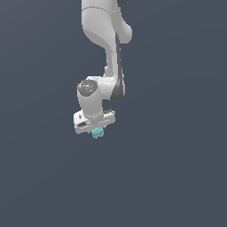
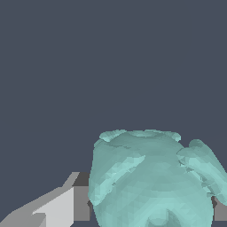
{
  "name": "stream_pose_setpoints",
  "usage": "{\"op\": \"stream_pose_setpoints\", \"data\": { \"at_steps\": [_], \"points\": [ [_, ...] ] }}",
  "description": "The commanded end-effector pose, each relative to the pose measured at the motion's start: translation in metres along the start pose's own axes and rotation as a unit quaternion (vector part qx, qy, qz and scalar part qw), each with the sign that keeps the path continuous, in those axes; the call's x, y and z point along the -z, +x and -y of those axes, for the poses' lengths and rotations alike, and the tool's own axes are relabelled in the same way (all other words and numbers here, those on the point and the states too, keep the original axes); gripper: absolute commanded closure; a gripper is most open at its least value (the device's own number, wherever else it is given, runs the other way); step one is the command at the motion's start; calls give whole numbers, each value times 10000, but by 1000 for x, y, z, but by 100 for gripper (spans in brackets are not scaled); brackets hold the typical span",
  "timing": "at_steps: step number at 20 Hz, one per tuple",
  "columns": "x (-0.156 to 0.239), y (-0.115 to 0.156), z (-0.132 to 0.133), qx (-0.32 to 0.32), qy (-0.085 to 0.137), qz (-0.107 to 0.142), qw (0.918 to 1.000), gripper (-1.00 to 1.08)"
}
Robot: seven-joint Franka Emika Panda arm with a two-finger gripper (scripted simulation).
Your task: Pick up the object and move it to a goal position.
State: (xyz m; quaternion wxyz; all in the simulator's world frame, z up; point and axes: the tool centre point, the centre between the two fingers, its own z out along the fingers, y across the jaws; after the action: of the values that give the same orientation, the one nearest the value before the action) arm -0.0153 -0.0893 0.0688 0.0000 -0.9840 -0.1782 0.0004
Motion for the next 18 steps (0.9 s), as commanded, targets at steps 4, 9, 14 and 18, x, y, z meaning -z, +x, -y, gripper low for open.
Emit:
{"op": "stream_pose_setpoints", "data": {
  "at_steps": [4, 9, 14, 18],
  "points": [
    [40, -1, -23, -1, -1, -6, 10000, 108],
    [84, -2, -48, 1, 2, -7, 10000, 108],
    [116, -1, -67, 1, 2, -7, 10000, 108],
    [131, -1, -76, 1, 2, -7, 10000, 108]
  ]
}}
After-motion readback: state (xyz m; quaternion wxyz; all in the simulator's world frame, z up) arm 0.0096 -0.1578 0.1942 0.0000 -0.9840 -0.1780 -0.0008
